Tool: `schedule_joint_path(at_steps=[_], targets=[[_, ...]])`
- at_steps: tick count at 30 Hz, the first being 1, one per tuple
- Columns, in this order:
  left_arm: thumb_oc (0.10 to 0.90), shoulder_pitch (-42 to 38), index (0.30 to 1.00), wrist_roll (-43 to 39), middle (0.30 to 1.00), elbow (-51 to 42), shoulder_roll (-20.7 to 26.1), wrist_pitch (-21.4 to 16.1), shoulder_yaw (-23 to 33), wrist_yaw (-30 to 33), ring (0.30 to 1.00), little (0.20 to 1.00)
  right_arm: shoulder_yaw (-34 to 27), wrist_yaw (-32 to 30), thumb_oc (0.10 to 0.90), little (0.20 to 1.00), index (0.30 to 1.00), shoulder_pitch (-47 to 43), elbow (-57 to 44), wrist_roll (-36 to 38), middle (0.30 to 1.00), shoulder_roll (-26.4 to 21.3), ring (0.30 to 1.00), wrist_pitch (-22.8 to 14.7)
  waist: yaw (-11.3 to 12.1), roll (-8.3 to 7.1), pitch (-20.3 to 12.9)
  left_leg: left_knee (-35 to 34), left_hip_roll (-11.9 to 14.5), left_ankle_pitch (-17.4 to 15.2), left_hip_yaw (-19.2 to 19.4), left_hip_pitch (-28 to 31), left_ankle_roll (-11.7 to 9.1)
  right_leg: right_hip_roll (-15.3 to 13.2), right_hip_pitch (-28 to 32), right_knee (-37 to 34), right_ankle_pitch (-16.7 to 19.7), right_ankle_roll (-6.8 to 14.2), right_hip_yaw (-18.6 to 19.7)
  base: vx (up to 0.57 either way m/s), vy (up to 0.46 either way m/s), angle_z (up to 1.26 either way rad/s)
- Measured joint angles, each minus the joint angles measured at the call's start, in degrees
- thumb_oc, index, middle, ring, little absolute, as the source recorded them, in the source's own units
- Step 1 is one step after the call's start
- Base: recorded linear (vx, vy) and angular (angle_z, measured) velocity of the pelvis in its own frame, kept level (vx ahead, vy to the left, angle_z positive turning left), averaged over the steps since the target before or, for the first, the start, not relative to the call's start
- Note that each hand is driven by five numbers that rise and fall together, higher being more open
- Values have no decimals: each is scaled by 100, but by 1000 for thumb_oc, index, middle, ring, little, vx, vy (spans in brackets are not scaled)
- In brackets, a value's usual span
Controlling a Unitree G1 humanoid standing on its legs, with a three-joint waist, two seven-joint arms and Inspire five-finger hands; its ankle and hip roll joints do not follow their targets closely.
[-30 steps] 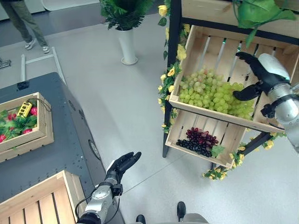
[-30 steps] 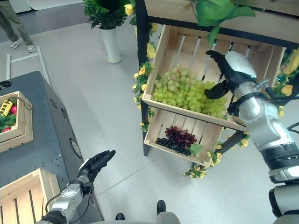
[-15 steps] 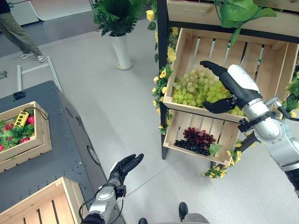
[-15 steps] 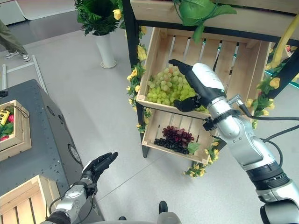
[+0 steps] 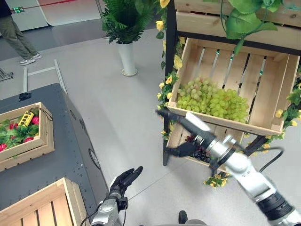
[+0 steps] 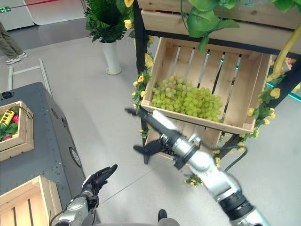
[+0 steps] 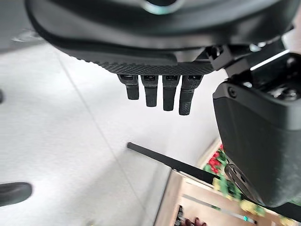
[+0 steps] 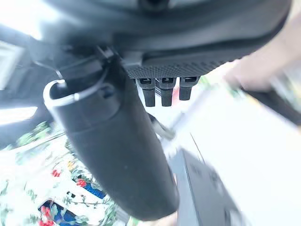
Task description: Pick up the fruits from the basket on one side to the basket on the other side
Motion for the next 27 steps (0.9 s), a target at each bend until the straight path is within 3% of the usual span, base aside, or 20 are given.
schedule_joint_path(at_steps=[5, 9, 14, 17, 22, 27], targets=[[800, 175, 900, -15, 900, 76, -16, -48, 7, 344, 900, 900, 371, 191, 800, 900, 900, 256, 374, 42, 900, 94, 900, -3, 79, 3, -2, 0, 16, 10, -45, -17, -9, -4, 4, 0, 1, 1, -36, -1, -74, 4], [800, 155, 900, 11, 900, 299, -51, -96, 0, 400, 900, 900, 543, 221, 800, 900, 900, 252, 1014, 477, 900, 349, 900, -14, 107, -2, -7, 1, 17, 31, -162, -40, -34, -4, 49, -1, -14, -6, -193, 12, -42, 18], [800, 127, 900, 302, 900, 751, -118, -100, -13, 500, 900, 900, 931, 229, 800, 900, 900, 229, 2860, 482, 900, 935, 900, 54, 342, 17, -31, 2, 23, 42, -327, -32, -47, -1, 154, -1, -78, -13, -381, 38, -36, 18], [800, 135, 900, 584, 900, 1039, -128, -64, -185, 530, 900, 900, 919, 229, 800, 900, 900, 334, 4065, 451, 900, 1231, 900, 165, 401, 67, -62, 2, 23, 41, -476, -37, -45, -15, 227, -1, -147, -16, -530, 25, -48, 25], [800, 130, 900, 1035, 900, 1375, -145, 70, -246, 522, 900, 900, 722, 281, 800, 900, 900, 435, 5246, 422, 900, 1508, 900, 392, 521, 120, -73, 2, 34, 42, -640, -35, -38, -28, 304, -2, -161, -17, -666, 23, -36, 16], [800, 84, 900, 1458, 900, 1552, -146, 196, -359, 498, 900, 900, 178, 271, 800, 900, 900, 336, 6586, 145, 900, 1857, 900, 525, 621, 204, -151, 1, 56, 45, -787, 6, -40, -25, 432, -4, -260, -38, -835, 49, -18, 18]])
